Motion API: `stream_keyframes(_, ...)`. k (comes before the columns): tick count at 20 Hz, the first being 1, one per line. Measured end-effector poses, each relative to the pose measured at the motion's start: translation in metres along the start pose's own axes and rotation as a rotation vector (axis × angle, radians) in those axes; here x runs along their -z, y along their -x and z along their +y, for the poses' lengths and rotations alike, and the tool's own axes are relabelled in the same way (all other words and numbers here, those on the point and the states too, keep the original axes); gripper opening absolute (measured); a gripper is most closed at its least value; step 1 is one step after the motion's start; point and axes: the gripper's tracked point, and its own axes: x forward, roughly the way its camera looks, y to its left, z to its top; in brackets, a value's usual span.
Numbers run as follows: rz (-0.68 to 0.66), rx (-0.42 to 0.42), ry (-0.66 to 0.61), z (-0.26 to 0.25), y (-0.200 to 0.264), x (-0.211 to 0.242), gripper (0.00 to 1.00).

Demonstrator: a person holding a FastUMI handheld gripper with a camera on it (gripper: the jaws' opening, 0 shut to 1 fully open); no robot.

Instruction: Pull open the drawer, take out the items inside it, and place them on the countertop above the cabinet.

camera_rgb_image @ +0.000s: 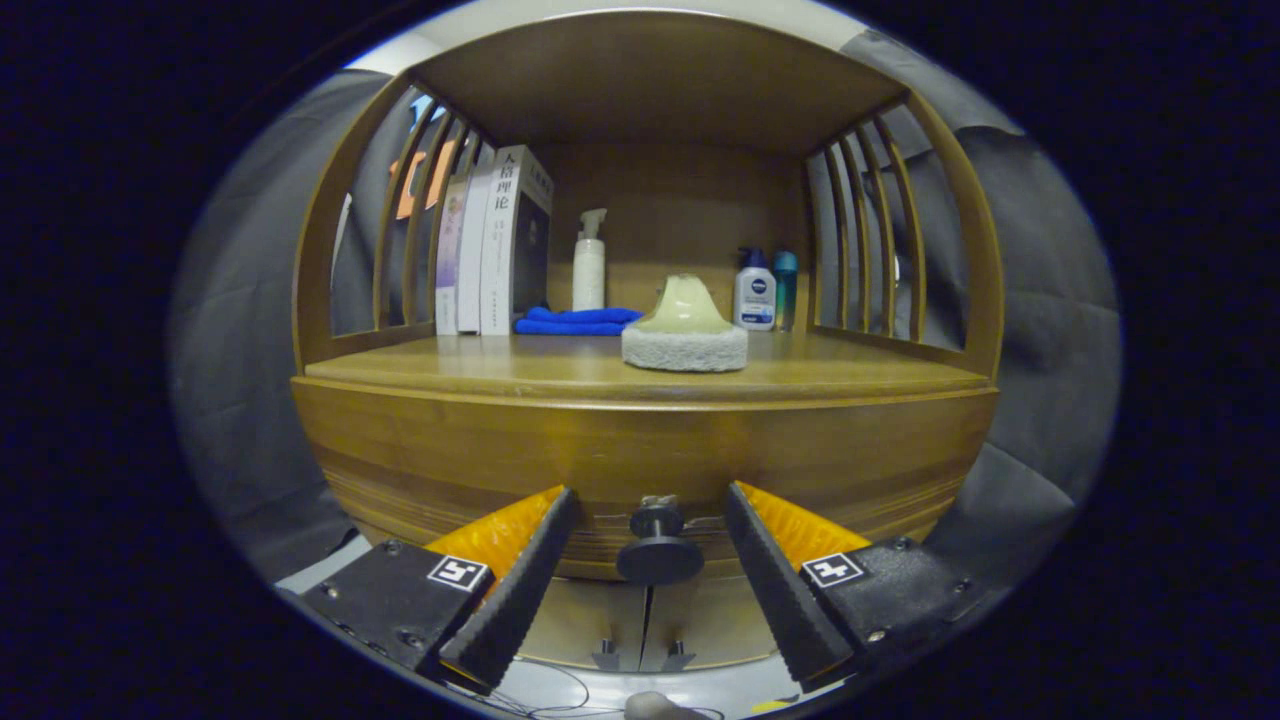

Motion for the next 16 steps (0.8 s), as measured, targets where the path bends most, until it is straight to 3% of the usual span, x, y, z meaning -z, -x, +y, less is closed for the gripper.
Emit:
stream_keyframes(9, -0.089, -0.031, -0.062, -0.035, 0.150, -0.042, 0.99)
stream_keyframes(16, -0.106, -0.023, -0.074, -0.061, 0.246, -0.044, 0.99)
